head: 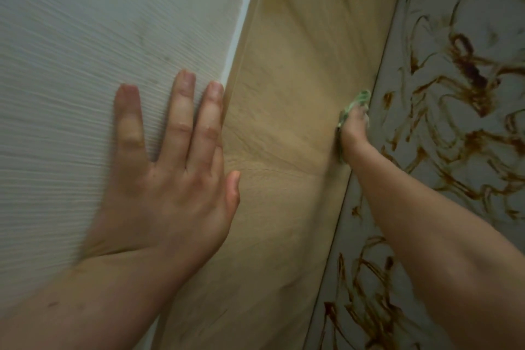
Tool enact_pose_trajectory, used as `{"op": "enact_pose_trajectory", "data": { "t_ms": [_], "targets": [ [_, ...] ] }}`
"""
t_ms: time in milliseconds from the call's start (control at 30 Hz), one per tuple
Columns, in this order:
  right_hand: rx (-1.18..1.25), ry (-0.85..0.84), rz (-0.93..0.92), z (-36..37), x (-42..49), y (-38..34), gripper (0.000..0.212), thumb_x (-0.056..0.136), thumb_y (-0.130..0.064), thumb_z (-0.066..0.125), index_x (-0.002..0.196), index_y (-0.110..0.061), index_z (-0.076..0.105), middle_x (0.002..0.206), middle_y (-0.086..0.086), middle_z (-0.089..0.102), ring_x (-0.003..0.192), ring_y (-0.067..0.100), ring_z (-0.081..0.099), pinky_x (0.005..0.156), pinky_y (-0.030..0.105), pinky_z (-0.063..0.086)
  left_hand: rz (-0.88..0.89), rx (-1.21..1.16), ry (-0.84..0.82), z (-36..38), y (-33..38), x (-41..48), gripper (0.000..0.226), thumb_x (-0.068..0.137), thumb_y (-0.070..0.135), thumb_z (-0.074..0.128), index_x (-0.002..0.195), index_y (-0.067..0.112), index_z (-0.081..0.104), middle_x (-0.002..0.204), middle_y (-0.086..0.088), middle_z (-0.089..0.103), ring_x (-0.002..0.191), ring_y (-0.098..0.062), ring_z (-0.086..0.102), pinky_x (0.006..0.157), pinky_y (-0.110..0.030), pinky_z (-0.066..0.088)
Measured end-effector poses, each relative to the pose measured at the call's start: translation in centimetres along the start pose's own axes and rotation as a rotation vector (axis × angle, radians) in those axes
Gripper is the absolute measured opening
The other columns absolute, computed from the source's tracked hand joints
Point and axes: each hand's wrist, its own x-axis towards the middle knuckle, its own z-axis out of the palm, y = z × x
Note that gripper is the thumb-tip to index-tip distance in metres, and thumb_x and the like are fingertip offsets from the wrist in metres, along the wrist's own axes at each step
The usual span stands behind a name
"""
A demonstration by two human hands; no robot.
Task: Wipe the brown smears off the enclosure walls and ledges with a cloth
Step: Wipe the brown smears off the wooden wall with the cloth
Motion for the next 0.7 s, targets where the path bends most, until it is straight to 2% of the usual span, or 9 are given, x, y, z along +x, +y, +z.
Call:
{"op": "enact_pose_trajectory", "data": {
  "t_ms": [100,267,367,433,500,567,600,667,700],
  "targets": [
    [-0.014,-0.079,-0.262,0.8,-5.1,-5.0,0.061,0.11,-0.053,0.016,0.166,-0.029,0.009,0.174,-0.003,0.003,0.16,0.019,-0.001,0.128,0.042,-0.003,-0.018,0.016,-0.003,-0.3,0.2,0.0,0.07,0.106,0.038,0.029,0.148,-0.017,0.038,0.168,-0.028,0.014,0.156,-0.048,0.006,0.118,-0.074,-0.004],
    [-0.069,-0.17,-0.596,2.4,-16.2,-10.6,0.058,0.111,-0.049,0.017,0.165,-0.035,0.003,0.173,-0.011,-0.003,0.159,0.012,-0.009,0.127,0.039,-0.008,-0.013,0.011,-0.085,-1.0,0.1,0.4,0.068,0.104,0.038,0.032,0.146,-0.015,0.044,0.167,-0.028,0.017,0.155,-0.049,0.011,0.119,-0.074,-0.004],
    [-0.055,-0.241,-0.758,2.4,-23.0,-12.4,0.055,0.113,-0.041,0.024,0.165,-0.033,0.01,0.173,-0.011,0.003,0.159,0.011,-0.006,0.129,0.035,-0.005,-0.027,0.006,-0.148,-2.0,-0.2,0.8,0.071,0.103,0.04,0.035,0.153,-0.011,0.036,0.167,-0.027,0.018,0.155,-0.047,0.012,0.119,-0.072,-0.009],
    [-0.049,-0.349,-0.82,1.5,-26.5,-12.8,0.052,0.112,-0.038,0.03,0.164,-0.031,0.022,0.172,-0.009,0.014,0.159,0.01,0.003,0.13,0.034,0.004,-0.03,-0.016,-0.207,-3.0,-0.4,1.0,0.073,0.103,0.042,0.036,0.156,-0.006,0.027,0.166,-0.026,0.023,0.156,-0.046,0.011,0.119,-0.071,-0.013],
    [-0.01,-0.468,-0.769,-1.0,-28.6,-13.0,0.046,0.111,-0.038,0.035,0.156,-0.028,0.043,0.163,-0.006,0.041,0.153,0.005,0.029,0.126,0.031,0.025,-0.036,-0.056,-0.27,-3.8,-0.4,1.2,0.074,0.104,0.044,0.032,0.158,-0.002,0.013,0.168,-0.024,0.017,0.157,-0.044,0.004,0.116,-0.068,-0.022],
    [-0.002,-0.519,-0.584,-4.7,-30.5,-13.6,0.036,0.111,-0.038,0.041,0.134,-0.026,0.066,0.134,-0.005,0.067,0.126,0.0,0.059,0.101,0.018,0.05,-0.089,-0.125,-0.321,-4.7,-0.2,1.1,0.073,0.105,0.04,0.026,0.162,0.001,0.002,0.171,-0.021,0.0,0.158,-0.038,-0.007,0.113,-0.063,-0.029],
    [0.028,-0.546,-0.455,-6.5,-30.8,-13.8,0.034,0.11,-0.039,0.044,0.123,-0.025,0.073,0.125,-0.001,0.072,0.117,0.006,0.065,0.093,0.022,0.056,-0.117,-0.187,-0.369,-5.4,0.2,1.0,0.072,0.104,0.036,0.026,0.162,0.001,0.004,0.172,-0.018,-0.003,0.158,-0.035,-0.01,0.114,-0.06,-0.029],
    [0.166,-0.606,-0.155,-9.7,-31.1,-13.7,0.035,0.107,-0.035,0.05,0.107,-0.018,0.081,0.117,0.011,0.076,0.111,0.026,0.071,0.099,0.042,0.057,-0.189,-0.366,-0.396,-6.9,0.9,0.4,0.071,0.101,0.031,0.031,0.163,0.002,0.011,0.173,-0.014,0.001,0.159,-0.029,-0.008,0.123,-0.054,-0.019],
    [0.209,-0.629,-0.031,-11.0,-31.5,-13.6,0.035,0.106,-0.033,0.051,0.11,-0.013,0.08,0.119,0.015,0.075,0.112,0.031,0.071,0.1,0.047,0.055,-0.254,-0.484,-0.383,-7.8,1.3,-0.5,0.07,0.1,0.029,0.034,0.163,0.004,0.015,0.173,-0.012,0.008,0.16,-0.028,-0.003,0.127,-0.052,-0.011]
  ]
}}
